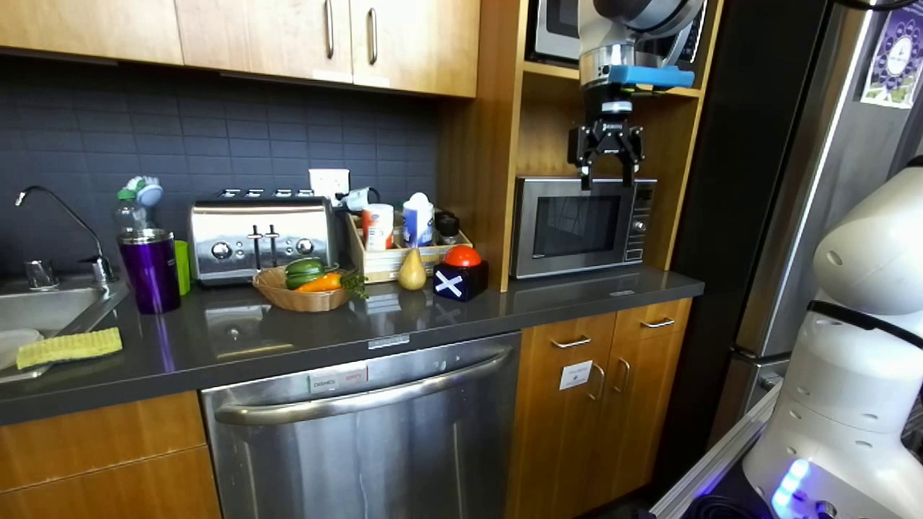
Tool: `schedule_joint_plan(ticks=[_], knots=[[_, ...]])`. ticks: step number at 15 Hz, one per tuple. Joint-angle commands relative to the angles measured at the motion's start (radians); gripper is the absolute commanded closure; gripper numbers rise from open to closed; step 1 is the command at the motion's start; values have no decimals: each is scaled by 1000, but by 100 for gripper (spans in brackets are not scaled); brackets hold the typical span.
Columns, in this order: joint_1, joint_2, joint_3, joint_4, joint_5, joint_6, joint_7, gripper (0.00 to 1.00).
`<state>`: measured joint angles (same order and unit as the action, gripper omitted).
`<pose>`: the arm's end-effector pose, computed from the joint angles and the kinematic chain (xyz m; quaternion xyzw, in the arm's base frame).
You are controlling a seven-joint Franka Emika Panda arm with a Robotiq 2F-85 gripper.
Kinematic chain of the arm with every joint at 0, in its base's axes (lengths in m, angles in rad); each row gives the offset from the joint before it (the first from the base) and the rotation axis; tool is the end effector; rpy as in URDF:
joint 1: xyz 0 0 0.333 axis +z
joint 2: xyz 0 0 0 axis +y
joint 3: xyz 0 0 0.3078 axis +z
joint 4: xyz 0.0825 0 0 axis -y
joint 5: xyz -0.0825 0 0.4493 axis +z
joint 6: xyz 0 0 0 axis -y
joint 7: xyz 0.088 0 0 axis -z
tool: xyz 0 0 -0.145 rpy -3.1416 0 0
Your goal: Press a button on the right side of the microwave.
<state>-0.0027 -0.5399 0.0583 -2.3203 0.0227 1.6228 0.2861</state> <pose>0.4326 0.0278 0.4692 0.9894 -0.1214 -0.0773 0.0168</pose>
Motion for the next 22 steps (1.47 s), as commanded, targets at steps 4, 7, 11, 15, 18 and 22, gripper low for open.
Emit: schedule_joint_plan(ticks=[4, 7, 11, 15, 18, 22], knots=[[-47, -85, -44, -106, 25, 62, -8, 0], [-72, -107, -71, -131, 22, 81, -15, 0], [-109, -130, -118, -162, 32, 125, -27, 0], [-148, -145, -168, -215, 80, 222, -23, 0], [-182, -134, -190, -271, 174, 333, 27, 0], [-208, -103, -203, -366, 312, 563, 52, 0]])
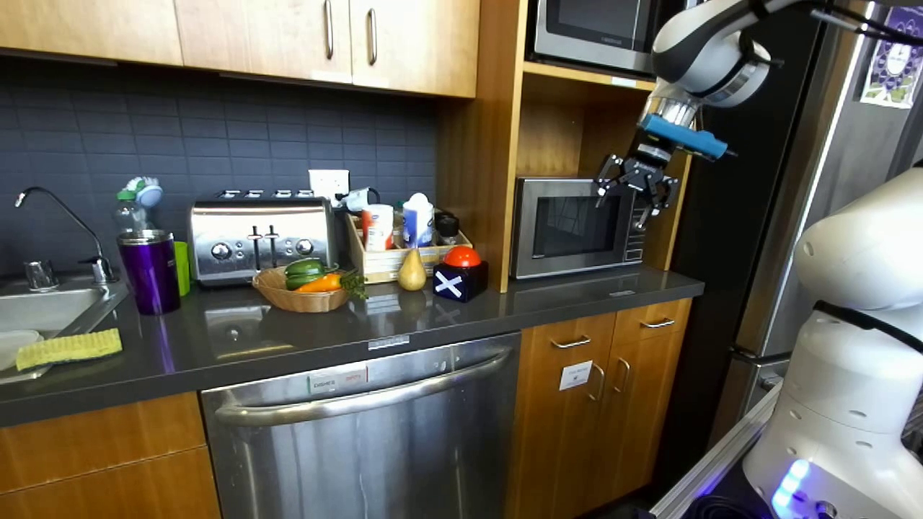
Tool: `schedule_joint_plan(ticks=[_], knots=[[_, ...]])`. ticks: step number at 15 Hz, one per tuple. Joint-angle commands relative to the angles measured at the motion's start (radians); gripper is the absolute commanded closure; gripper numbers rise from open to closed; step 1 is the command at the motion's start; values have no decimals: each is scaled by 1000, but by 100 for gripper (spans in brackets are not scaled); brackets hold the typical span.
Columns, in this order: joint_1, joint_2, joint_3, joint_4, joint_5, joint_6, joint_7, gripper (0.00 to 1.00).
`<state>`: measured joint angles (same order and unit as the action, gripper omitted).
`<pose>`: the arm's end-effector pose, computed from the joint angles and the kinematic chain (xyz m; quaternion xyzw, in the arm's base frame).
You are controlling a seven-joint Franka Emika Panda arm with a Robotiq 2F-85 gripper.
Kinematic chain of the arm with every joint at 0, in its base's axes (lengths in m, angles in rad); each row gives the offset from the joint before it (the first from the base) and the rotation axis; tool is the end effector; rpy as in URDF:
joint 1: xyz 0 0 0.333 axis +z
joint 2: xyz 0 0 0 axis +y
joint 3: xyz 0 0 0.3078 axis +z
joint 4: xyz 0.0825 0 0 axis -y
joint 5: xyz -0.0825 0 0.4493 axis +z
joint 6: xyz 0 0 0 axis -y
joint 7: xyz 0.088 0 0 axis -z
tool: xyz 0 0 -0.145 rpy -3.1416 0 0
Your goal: Press a button on the right side of the microwave.
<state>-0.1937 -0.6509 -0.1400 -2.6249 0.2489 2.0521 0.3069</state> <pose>0.4105 -0.1119 0.3919 -0.9236 0.3495 -0.0340 0.1539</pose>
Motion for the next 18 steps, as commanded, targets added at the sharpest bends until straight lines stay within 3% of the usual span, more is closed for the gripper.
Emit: schedule_joint_plan(ticks=[1, 7, 18], knots=[[-22, 10, -6, -86, 118, 192, 37, 0], [-76, -5, -16, -170, 179, 409, 92, 0], [-196, 38, -31, -134, 123, 481, 145, 0]])
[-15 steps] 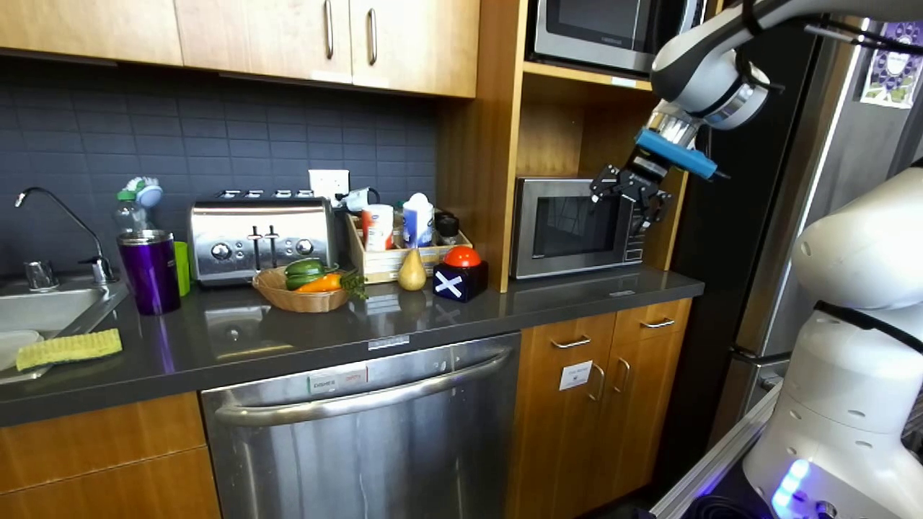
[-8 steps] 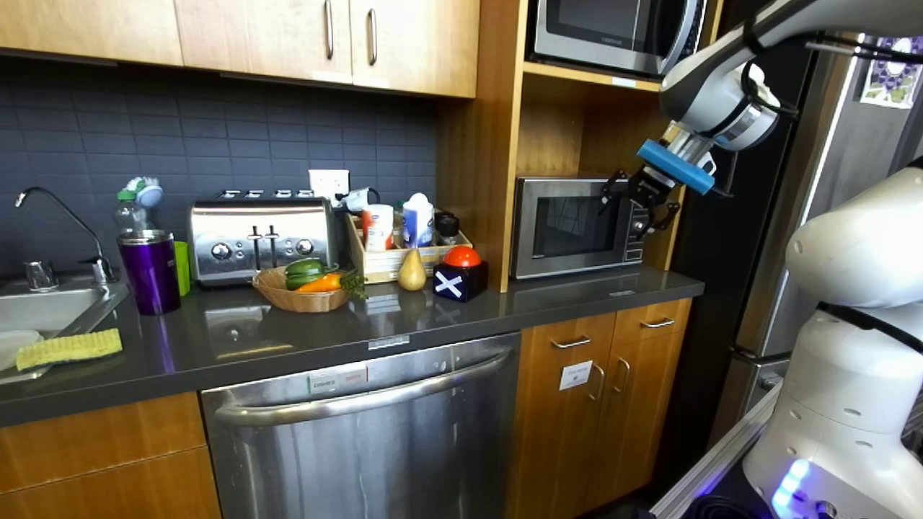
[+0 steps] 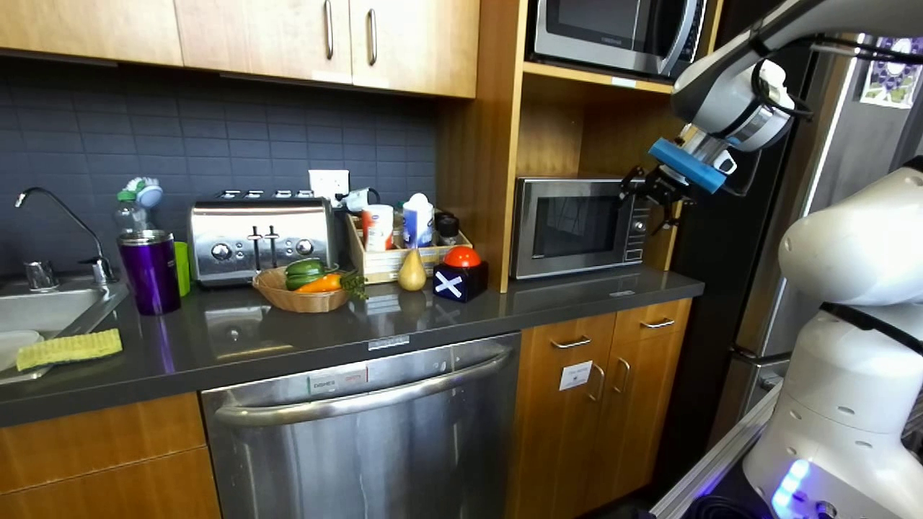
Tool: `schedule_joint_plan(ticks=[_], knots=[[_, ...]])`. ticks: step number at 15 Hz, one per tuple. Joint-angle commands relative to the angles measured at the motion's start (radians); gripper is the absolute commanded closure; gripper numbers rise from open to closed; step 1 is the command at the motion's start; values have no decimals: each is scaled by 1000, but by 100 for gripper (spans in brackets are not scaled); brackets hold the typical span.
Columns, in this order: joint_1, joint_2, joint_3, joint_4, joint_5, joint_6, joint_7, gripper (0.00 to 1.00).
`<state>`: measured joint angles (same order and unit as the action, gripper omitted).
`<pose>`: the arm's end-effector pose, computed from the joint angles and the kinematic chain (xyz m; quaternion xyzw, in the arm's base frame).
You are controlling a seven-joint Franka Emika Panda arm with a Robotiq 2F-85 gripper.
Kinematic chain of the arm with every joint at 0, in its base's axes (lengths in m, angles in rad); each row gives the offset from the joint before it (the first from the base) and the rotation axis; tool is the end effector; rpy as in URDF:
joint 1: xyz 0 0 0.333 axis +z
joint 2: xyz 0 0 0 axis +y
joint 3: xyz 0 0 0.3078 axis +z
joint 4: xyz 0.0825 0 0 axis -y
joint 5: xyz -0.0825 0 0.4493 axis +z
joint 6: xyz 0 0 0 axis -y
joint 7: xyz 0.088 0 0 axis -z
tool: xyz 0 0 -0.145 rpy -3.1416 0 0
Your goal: Press a button on the right side of the microwave.
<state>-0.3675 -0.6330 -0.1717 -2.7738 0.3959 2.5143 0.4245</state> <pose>0.3889 -0.2118 0.3523 -0.7891 0.5579 -0.1792 0.1839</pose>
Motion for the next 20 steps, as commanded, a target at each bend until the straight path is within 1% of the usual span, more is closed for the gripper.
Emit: schedule_joint_plan(ticks=[1, 4, 7, 10, 15, 18, 20], knots=[[-29, 25, -3, 20, -25, 22, 25, 0], [-48, 43, -20, 33, -26, 36, 15, 0], [-48, 63, -55, 49, -24, 48, -25, 0], [-15, 93, -110, 75, -8, 50, -111, 0], [62, 133, -228, 105, 45, 53, -322, 0], [95, 156, -285, 111, 88, 63, -399, 0], [122, 173, -321, 112, 138, 77, -447, 0]])
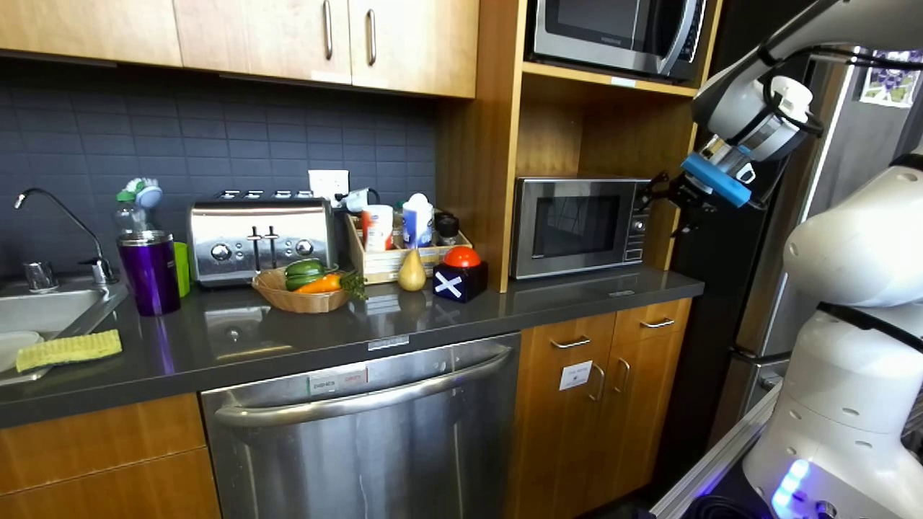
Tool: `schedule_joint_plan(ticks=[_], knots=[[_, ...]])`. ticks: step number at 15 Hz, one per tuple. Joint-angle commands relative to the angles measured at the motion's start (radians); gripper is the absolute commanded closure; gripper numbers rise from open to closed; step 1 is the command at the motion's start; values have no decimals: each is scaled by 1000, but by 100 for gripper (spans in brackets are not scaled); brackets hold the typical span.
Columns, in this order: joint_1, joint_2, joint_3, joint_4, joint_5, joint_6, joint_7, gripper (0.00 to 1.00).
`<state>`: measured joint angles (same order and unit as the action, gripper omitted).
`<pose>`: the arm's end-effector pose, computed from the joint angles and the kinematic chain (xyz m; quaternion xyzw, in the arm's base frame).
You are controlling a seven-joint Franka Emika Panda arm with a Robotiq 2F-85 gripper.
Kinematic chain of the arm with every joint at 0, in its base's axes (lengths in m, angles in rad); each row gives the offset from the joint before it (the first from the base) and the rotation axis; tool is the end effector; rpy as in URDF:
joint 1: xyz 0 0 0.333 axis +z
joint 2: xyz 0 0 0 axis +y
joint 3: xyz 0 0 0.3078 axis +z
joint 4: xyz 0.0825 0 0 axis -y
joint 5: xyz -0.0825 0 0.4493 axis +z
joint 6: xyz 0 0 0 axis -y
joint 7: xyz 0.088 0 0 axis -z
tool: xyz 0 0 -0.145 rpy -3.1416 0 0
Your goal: Press a button on the right side of the microwave.
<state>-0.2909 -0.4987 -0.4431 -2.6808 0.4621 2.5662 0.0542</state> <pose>0.3708 -0.3002 0.3322 -0.8079 0.5110 -0.2192 0.1952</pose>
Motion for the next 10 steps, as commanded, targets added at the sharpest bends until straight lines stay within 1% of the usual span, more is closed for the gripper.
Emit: schedule_joint_plan(ticks=[1, 3, 6, 7, 10], knots=[[57, 46, -63, 17, 99, 32, -93, 0], [80, 53, -84, 10, 164, 55, -125, 0], [104, 69, -96, 2, 279, 87, -178, 0], [130, 74, -117, 1, 300, 104, -186, 0], [153, 100, -131, 12, 366, 133, -200, 0]])
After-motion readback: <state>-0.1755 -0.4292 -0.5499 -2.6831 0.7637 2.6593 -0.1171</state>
